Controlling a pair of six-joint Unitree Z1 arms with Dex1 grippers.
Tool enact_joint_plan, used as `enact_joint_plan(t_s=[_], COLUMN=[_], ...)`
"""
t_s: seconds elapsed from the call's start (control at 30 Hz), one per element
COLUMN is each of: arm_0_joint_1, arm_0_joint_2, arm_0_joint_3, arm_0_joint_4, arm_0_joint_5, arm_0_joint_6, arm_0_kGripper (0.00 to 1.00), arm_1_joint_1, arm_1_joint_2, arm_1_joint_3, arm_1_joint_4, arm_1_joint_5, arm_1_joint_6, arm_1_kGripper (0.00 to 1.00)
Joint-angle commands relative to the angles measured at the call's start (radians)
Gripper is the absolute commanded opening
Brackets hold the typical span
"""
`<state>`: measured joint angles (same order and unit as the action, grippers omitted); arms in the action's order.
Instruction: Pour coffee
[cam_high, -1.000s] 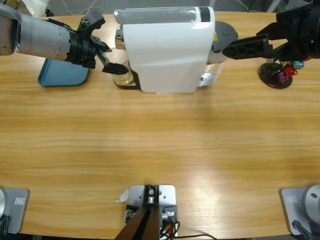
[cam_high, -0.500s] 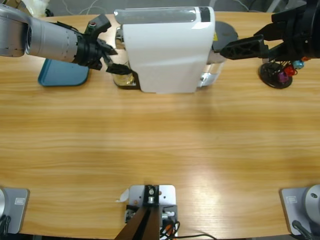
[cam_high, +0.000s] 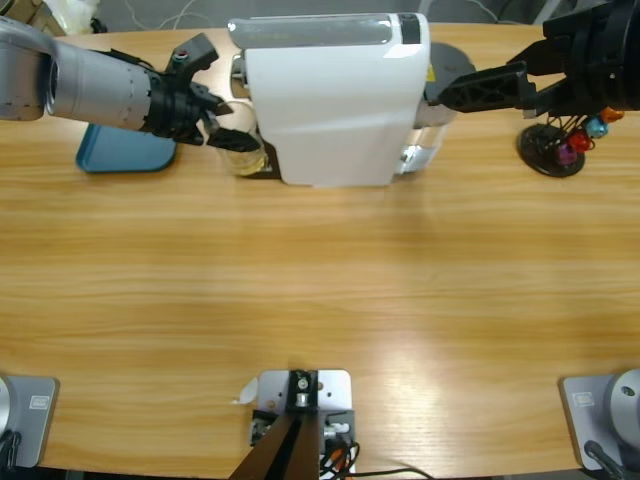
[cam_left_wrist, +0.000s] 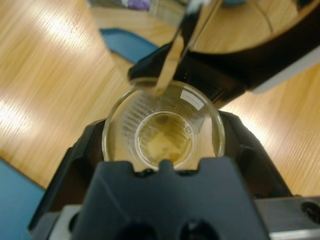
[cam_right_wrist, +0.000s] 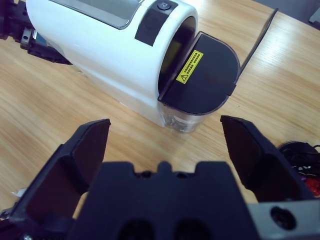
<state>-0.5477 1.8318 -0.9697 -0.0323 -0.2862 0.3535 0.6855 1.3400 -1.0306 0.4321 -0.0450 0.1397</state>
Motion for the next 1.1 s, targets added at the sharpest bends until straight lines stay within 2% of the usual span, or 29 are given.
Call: enact_joint_plan(t_s=[0.03, 0.17, 0.27, 0.4, 0.53, 0.67, 1.0, 1.03, 1.07, 1.1], arm_0_joint_1=[0.063, 0.12, 0.223, 0.334, 0.4, 0.438, 0.439, 0.439, 0.439, 0.439], arm_0_joint_2=[-0.149, -0.233, -0.252, -0.241, -0.186, -0.091, 0.03, 0.033, 0.035, 0.035], arm_0_joint_3=[0.06, 0.085, 0.129, 0.154, 0.151, 0.148, 0.137, 0.139, 0.143, 0.146], arm_0_joint_4=[0.007, 0.02, 0.012, 0.01, -0.012, -0.061, -0.092, -0.092, -0.092, -0.092], arm_0_joint_5=[0.042, 0.073, 0.08, 0.147, 0.228, 0.247, 0.231, 0.228, 0.225, 0.223], arm_0_joint_6=[-0.023, -0.063, -0.166, -0.215, -0.231, -0.258, -0.266, -0.268, -0.273, -0.277], arm_0_kGripper=[0.0, 0.0, 0.0, 0.0, 0.0, 0.0, 0.0, 0.139, 0.492, 0.799], arm_1_joint_1=[-0.011, -0.007, -0.006, -0.006, -0.002, 0.003, 0.017, 0.017, 0.017, 0.017], arm_1_joint_2=[0.029, 0.028, 0.026, 0.026, 0.027, 0.031, 0.046, 0.048, 0.051, 0.053], arm_1_joint_3=[0.001, 0.001, -0.001, -0.004, -0.005, -0.006, 0.004, 0.003, 0.0, -0.003], arm_1_joint_4=[-0.004, -0.004, -0.004, -0.003, 0.002, 0.005, 0.01, 0.01, 0.009, 0.009], arm_1_joint_5=[0.02, 0.021, 0.022, 0.022, 0.022, 0.022, 0.017, 0.017, 0.017, 0.017], arm_1_joint_6=[-0.012, -0.011, -0.011, -0.011, -0.011, -0.011, -0.011, -0.011, -0.011, -0.011], arm_1_kGripper=[0.977, 0.977, 0.977, 0.977, 0.973, 0.973, 0.973, 0.973, 0.973, 0.973])
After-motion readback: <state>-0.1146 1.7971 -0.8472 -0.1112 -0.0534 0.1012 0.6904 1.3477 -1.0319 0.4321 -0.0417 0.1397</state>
